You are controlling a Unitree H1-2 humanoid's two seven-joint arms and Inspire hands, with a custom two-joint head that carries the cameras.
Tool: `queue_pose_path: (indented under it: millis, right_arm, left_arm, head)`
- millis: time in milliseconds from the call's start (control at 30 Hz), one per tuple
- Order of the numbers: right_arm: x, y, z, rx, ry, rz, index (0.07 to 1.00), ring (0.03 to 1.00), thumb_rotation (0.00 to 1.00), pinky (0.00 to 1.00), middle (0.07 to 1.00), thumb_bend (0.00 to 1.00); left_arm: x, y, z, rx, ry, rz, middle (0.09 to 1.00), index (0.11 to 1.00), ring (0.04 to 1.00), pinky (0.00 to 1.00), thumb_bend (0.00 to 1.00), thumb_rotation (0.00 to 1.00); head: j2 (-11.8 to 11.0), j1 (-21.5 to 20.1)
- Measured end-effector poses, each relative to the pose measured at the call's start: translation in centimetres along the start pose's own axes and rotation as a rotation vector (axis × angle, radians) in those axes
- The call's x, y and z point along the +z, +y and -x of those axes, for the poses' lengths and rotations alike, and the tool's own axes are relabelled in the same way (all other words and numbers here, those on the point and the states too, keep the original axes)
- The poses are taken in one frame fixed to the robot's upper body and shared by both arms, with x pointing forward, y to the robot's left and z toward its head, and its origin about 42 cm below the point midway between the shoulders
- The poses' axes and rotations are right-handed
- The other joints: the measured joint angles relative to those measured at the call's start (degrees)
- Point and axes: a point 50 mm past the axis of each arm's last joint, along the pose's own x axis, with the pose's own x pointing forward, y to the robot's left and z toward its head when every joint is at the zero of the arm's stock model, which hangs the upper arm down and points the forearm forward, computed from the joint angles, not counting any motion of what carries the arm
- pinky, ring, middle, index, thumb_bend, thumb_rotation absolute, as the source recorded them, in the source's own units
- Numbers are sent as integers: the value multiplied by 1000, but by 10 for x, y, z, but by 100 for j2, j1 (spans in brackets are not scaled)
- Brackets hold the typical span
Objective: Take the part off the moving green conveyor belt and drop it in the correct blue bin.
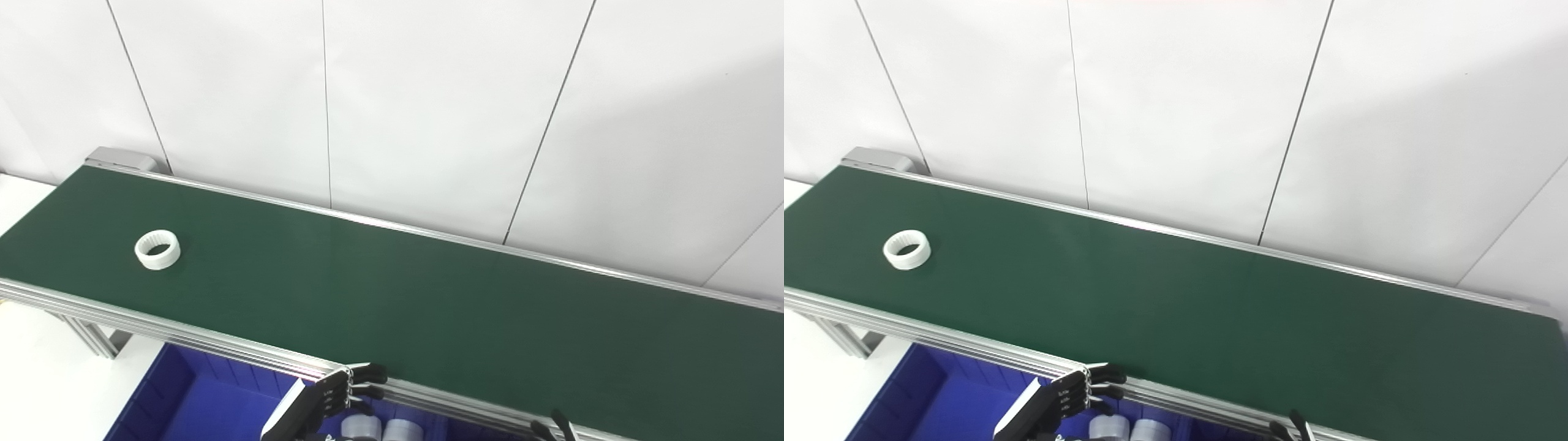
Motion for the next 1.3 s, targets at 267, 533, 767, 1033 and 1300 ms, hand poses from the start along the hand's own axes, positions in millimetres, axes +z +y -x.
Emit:
queue_pose_path:
  millis: [267,533,767,1033,1300]
  right_arm:
    - [0,0,-3,3,-4,7,931,792,934,744,831,282]
    - [-1,0,-6,2,-4,7,933,800,934,755,840,264]
    - [-5,0,-5,-7,12,-6,953,806,973,767,846,216]
    - [-4,0,-8,-10,5,-8,953,800,1000,765,843,185]
    - [-4,1,-7,-14,6,-12,955,802,1000,764,845,140]
  left_arm:
    - [17,5,-5,1,-39,-22,734,762,667,565,868,267]
    - [90,24,-72,141,-281,-32,721,768,657,524,873,233]
    - [115,23,-126,254,-382,177,803,865,723,618,800,445]
    - [121,37,-154,203,-320,-262,784,791,713,599,851,285]
    - [125,50,-156,-180,-14,-927,803,774,778,663,967,184]
  head:
    - [-9,53]
    - [-70,211]
    - [-114,229]
    - [-132,264]
    - [-158,290]
